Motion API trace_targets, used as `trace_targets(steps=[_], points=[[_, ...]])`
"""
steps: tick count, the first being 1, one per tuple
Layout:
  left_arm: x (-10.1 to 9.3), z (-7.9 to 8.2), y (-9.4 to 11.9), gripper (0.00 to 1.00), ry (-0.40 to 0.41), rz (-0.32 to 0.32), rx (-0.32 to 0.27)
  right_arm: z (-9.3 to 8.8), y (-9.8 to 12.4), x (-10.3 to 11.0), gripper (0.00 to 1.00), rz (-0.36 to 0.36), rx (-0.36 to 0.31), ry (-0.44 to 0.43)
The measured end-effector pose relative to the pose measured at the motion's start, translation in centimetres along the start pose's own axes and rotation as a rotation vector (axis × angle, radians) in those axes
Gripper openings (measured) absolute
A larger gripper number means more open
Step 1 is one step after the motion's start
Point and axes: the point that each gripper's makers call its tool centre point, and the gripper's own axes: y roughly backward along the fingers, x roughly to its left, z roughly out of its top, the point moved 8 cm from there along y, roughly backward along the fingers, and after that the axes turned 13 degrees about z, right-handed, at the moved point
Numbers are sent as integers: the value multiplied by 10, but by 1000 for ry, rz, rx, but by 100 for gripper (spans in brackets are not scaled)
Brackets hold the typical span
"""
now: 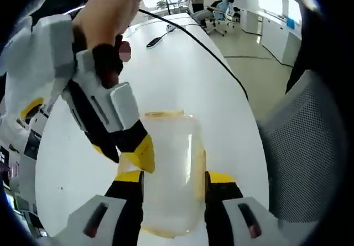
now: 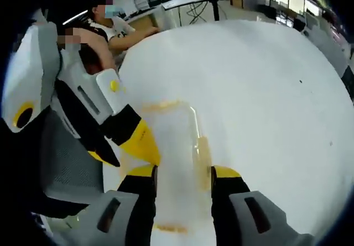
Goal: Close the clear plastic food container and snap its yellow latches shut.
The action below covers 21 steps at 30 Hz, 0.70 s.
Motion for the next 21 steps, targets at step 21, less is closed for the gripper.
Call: trace_targets(steps=[21], points=[[-24,6,-7,32,-123,67,128,24,-7,-1,36,43,211,-37]])
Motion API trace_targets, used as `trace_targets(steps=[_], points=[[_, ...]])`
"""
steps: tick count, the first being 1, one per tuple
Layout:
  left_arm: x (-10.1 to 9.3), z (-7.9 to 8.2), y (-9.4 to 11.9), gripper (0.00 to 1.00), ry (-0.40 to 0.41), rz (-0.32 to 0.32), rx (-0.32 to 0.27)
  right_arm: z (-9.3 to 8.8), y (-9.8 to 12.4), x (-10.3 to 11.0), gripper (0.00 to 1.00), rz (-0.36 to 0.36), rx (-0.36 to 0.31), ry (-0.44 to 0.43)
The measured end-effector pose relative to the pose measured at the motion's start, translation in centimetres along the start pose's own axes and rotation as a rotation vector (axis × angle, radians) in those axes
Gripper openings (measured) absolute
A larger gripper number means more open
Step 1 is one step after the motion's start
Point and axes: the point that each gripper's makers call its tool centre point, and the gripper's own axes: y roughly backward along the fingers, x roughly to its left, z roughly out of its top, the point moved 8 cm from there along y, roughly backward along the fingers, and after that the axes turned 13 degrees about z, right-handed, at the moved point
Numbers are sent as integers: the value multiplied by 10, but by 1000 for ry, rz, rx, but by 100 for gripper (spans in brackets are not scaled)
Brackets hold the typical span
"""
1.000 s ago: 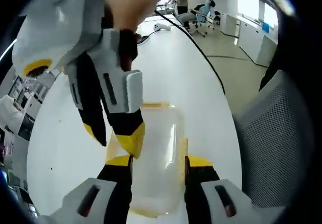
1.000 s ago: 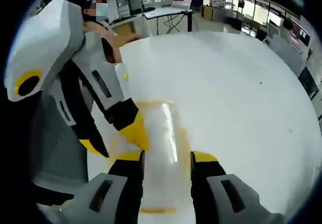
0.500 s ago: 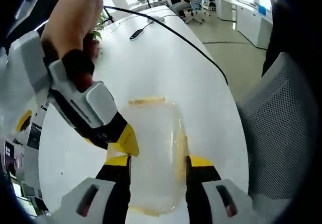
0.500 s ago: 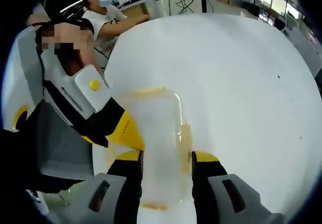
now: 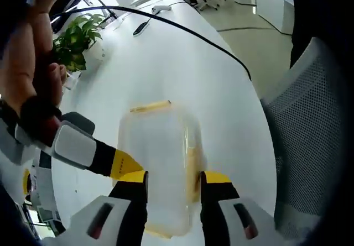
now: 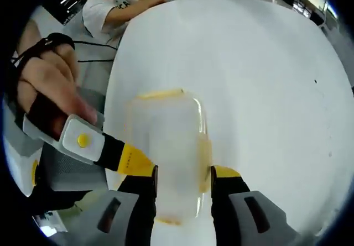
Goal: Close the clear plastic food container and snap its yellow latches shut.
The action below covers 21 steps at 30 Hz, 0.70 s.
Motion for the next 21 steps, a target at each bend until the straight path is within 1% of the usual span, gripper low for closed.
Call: trace_targets(steps=[2,4,6,11,15,18,19,21], points=[[-1,-2,0,32,6,7,-8,2,-1,-3,36,18,17,0],[-2,-4,0,32,5,16,-22,2,-2,-4,35,40,38,26],[-1,-5,0,31,22,16,-33,3,-2,-4,35,56,56,48],[-1,-5,-1,31,34,13,-33,8,-4,-3,33,50,108,60],[-1,-5,-2,30,36,16,-31,7,-4,-5,32,60,115,59],[0,-5,-2,30,44,19,-34,5,-4,-6,31,77,106,50],[0,-6,-2,29,49,27,-35,11,-4,-7,31,83,81,65],[-2,-6,-3,29,50,37,-40,12,-3,-7,31,85,90,62]])
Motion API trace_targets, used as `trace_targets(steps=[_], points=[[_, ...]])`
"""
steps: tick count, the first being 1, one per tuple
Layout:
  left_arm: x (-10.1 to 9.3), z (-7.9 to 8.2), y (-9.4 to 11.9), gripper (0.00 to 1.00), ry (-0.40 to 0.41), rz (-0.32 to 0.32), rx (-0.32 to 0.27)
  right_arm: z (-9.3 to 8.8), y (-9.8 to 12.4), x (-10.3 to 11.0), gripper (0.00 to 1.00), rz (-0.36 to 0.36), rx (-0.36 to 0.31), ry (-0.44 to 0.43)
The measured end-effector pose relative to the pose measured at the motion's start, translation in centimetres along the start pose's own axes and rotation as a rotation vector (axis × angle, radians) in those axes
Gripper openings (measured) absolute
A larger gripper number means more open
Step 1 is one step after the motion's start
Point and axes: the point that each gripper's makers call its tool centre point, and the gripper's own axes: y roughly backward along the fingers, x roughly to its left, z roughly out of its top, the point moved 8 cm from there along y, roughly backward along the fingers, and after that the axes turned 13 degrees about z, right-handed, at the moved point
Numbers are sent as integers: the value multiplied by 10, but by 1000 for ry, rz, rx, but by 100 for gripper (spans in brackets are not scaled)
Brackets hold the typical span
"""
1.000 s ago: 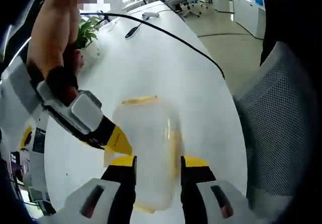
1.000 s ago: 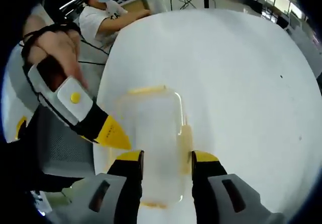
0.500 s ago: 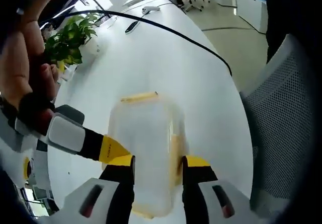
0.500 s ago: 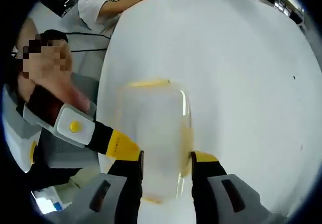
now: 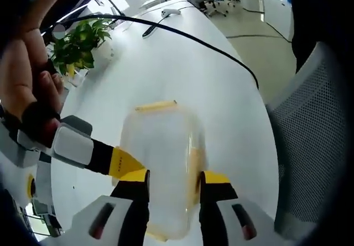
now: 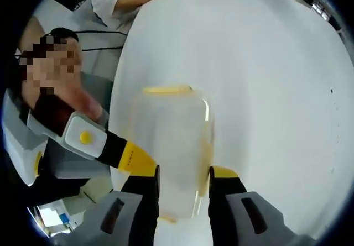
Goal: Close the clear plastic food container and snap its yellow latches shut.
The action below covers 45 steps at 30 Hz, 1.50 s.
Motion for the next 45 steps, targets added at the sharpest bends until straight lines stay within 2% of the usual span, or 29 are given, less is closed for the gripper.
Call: trace_targets(steps=[1,2,3,4,33,40,45], points=[[3,-3,0,27,7,50,14,0,-1,2,31,-1,4,1],[-1,-3,-1,27,70,20,3,-1,0,2,31,-9,10,-4],[3,-2,-2,26,33,24,0,0,0,2,31,-10,10,-6],[2,-2,-1,26,30,24,5,-2,-1,2,31,-9,10,-5],[0,-1,0,28,39,15,-2,-6,-3,4,33,-23,52,-21],[1,1,1,28,33,11,6,-6,-2,9,33,-64,39,-3],[5,3,1,29,25,-23,18,-7,0,12,33,-98,12,27]])
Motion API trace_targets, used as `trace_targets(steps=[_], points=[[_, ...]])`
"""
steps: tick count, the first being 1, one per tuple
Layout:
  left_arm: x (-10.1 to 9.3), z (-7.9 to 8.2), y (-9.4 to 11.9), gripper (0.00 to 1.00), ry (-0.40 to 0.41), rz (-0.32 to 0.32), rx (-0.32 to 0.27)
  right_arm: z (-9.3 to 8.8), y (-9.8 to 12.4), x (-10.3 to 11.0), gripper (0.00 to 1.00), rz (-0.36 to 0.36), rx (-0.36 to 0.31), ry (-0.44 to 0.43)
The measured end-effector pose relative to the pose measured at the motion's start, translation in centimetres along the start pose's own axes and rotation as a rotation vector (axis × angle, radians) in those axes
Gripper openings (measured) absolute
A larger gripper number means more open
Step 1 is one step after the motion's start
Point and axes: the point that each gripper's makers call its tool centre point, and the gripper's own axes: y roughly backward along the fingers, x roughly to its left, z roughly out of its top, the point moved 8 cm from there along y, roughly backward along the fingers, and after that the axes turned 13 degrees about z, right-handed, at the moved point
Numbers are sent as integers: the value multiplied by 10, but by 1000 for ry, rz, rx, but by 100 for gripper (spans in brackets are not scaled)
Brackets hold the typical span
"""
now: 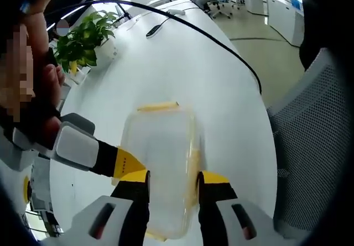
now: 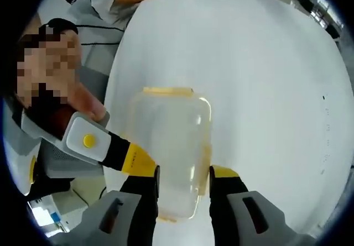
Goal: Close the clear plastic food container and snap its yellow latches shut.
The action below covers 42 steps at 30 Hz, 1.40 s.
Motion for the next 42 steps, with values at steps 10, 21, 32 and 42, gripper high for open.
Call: trace_targets(steps=[10,21,32,42], points=[[-5,1,5,47,40,-104,1,-13,2,5,32,-47,-165,13],[-2,-2,18,64,81,-127,7,-29,3,13,45,-87,-390,10],[9,-6,13,80,118,-135,16,-42,5,31,63,-107,-439,-28],[28,-16,11,85,134,-117,46,-47,-4,39,73,-178,-345,22]])
